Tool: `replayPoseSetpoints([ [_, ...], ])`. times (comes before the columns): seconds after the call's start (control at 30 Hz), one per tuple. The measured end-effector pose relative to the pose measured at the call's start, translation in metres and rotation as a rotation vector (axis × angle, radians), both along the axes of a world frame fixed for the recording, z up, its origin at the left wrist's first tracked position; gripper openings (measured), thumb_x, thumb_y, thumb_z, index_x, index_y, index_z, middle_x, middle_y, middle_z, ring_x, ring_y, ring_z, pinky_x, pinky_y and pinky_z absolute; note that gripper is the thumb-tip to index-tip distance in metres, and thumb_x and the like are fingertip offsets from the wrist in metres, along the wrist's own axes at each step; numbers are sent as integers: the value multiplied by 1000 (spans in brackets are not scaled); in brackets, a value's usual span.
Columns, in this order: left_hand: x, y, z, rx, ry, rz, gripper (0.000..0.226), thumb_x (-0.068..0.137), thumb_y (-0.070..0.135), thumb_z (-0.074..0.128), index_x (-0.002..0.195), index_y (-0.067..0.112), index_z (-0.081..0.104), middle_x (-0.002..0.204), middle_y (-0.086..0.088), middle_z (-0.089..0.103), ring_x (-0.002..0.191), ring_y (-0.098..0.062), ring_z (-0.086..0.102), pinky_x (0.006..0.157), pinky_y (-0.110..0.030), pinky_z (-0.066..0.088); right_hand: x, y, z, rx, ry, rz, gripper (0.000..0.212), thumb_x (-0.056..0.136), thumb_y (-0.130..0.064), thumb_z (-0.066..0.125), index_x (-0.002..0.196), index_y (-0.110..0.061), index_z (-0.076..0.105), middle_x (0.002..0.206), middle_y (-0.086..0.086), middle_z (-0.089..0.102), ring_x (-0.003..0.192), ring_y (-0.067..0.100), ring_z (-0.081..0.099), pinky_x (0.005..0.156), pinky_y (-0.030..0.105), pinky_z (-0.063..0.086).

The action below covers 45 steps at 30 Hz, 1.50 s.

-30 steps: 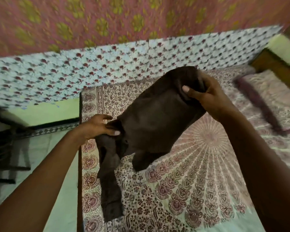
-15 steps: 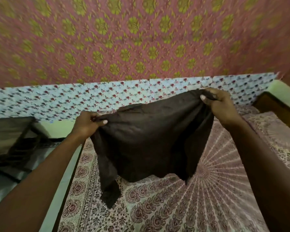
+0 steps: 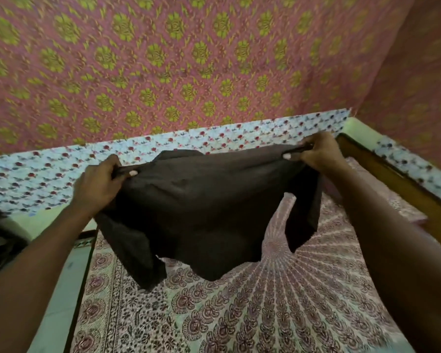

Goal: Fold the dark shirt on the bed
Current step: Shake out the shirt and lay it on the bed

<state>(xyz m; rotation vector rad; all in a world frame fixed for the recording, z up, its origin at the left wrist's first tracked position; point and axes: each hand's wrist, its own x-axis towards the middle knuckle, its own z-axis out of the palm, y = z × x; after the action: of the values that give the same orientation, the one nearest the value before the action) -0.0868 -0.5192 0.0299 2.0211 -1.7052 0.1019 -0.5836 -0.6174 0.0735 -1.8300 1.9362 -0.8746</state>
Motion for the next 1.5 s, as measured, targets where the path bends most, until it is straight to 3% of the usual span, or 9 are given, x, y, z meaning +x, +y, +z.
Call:
replayPoseSetpoints([
  [0.17,-23,7,26,211,60,-314,24,80,27,88,86,11,71,80,-11,70,78,-30,64,69,-39,48,-23,10,9,-138,-110,-92,10,82,-5,75,78,-1,67,70,13,59,67,25,56,62,31,42],
  [0.33,-64,9,19,242,126,-221,24,93,24,75,93,3,64,82,-15,63,77,-31,58,63,-34,39,-60,7,6,-104,-267,-57,28,75,9,54,58,-12,47,57,5,44,57,20,42,55,27,33],
  [0.43,-102,14,16,89,245,-157,23,102,29,63,90,10,54,77,-7,53,70,-22,51,63,-31,37,-94,0,-3,-21,-356,113,21,75,10,51,79,-10,53,80,13,56,79,23,52,70,37,41],
  [0.57,-158,9,21,-28,440,-89,25,103,30,61,97,9,50,89,-16,58,78,-25,52,64,-34,35,-146,-2,-7,111,-405,455,59,80,24,37,112,-22,55,92,15,56,79,25,56,59,34,43],
  [0.73,-212,7,32,-30,508,-65,10,104,24,61,104,16,55,107,-22,62,98,-35,61,79,-41,45,-199,-3,-10,79,-390,532,50,77,28,43,81,-9,76,73,0,72,73,18,60,62,22,49],
  [0.83,-241,18,33,-76,537,-100,34,105,5,55,102,35,40,112,-14,60,101,-27,60,84,-43,47,-221,-3,-18,101,-524,505,6,87,5,72,85,0,76,84,18,73,83,25,68,80,30,57],
  [1.0,-277,40,25,-41,277,-142,43,93,-20,45,81,16,66,93,-9,67,101,-31,63,100,-34,45,-241,-4,-26,101,-309,542,24,76,-5,88,98,-6,80,99,-1,78,95,1,71,85,16,56],
  [1.33,-306,57,33,-48,191,-138,43,90,3,75,109,37,56,106,-1,69,101,-17,62,89,-31,44,-258,11,-13,-162,-380,356,33,87,6,76,119,-2,70,107,31,68,95,20,66,90,31,56],
  [1.5,-299,46,35,-41,334,43,37,84,17,85,117,13,70,97,-3,71,99,-24,69,94,-34,50,-260,6,-14,-116,-353,298,17,94,6,68,107,0,75,110,16,73,112,30,67,101,42,56],
])
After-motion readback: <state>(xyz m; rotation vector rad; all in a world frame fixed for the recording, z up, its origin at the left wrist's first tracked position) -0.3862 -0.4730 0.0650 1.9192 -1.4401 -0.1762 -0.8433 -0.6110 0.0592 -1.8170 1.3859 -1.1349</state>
